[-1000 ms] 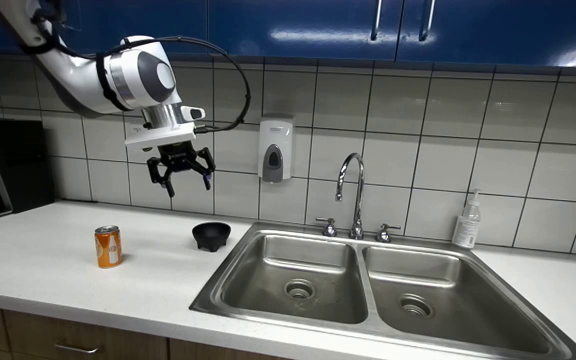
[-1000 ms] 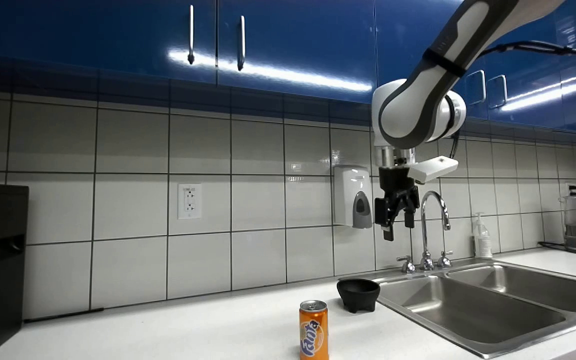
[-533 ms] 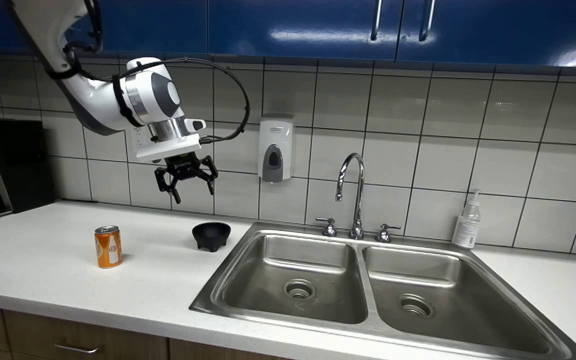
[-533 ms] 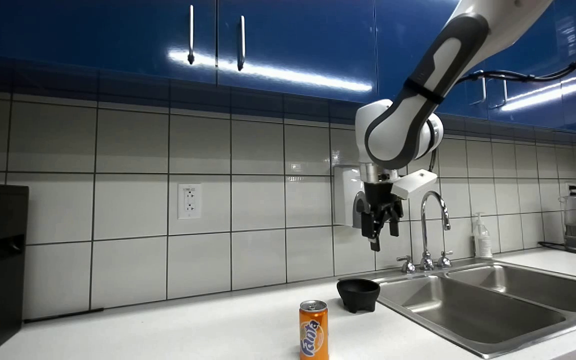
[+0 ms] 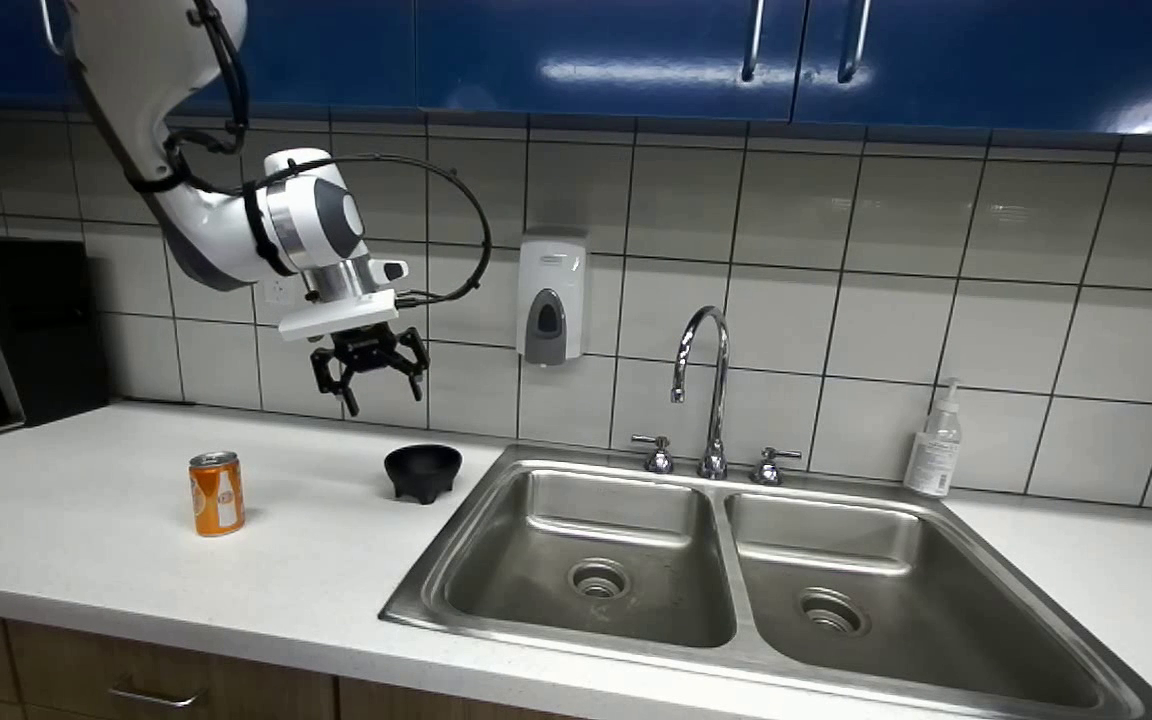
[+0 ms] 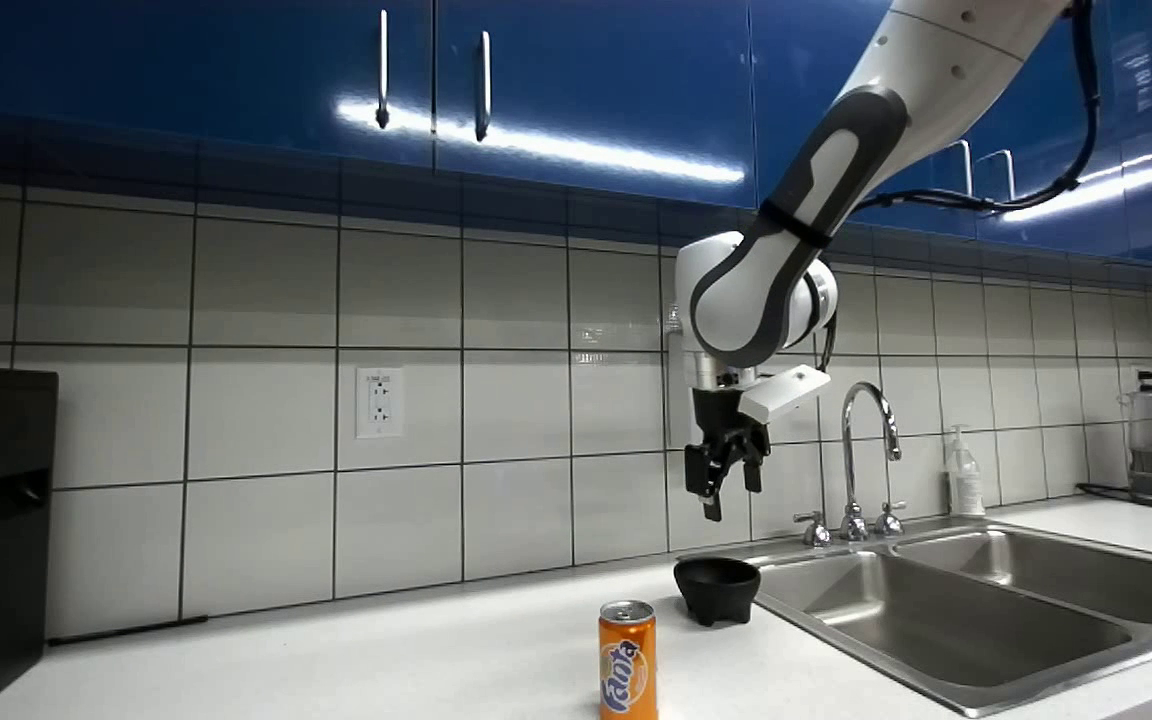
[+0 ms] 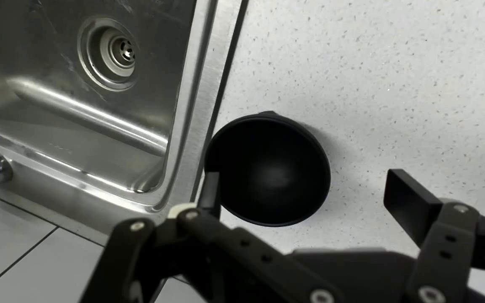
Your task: Put the black bowl in the sink
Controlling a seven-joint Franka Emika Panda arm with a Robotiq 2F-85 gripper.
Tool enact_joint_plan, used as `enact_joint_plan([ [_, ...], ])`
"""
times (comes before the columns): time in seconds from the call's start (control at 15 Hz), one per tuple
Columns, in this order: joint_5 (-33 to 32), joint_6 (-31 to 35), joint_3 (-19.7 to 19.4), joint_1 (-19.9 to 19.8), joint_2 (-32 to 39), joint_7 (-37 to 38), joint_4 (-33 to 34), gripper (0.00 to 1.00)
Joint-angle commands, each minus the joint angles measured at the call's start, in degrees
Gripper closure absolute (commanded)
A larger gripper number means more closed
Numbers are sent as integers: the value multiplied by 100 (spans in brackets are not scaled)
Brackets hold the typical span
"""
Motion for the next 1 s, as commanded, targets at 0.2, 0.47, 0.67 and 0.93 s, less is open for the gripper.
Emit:
enact_joint_plan([
  [0.2, 347, -158, -37, 65, 730, 10, 724, 0],
  [0.47, 493, -188, -31, 105, 1065, -32, 984, 0],
  [0.67, 559, -221, -30, 129, 1285, -73, 1156, 0],
  [0.93, 604, -218, -52, 148, 1563, -109, 1382, 0],
])
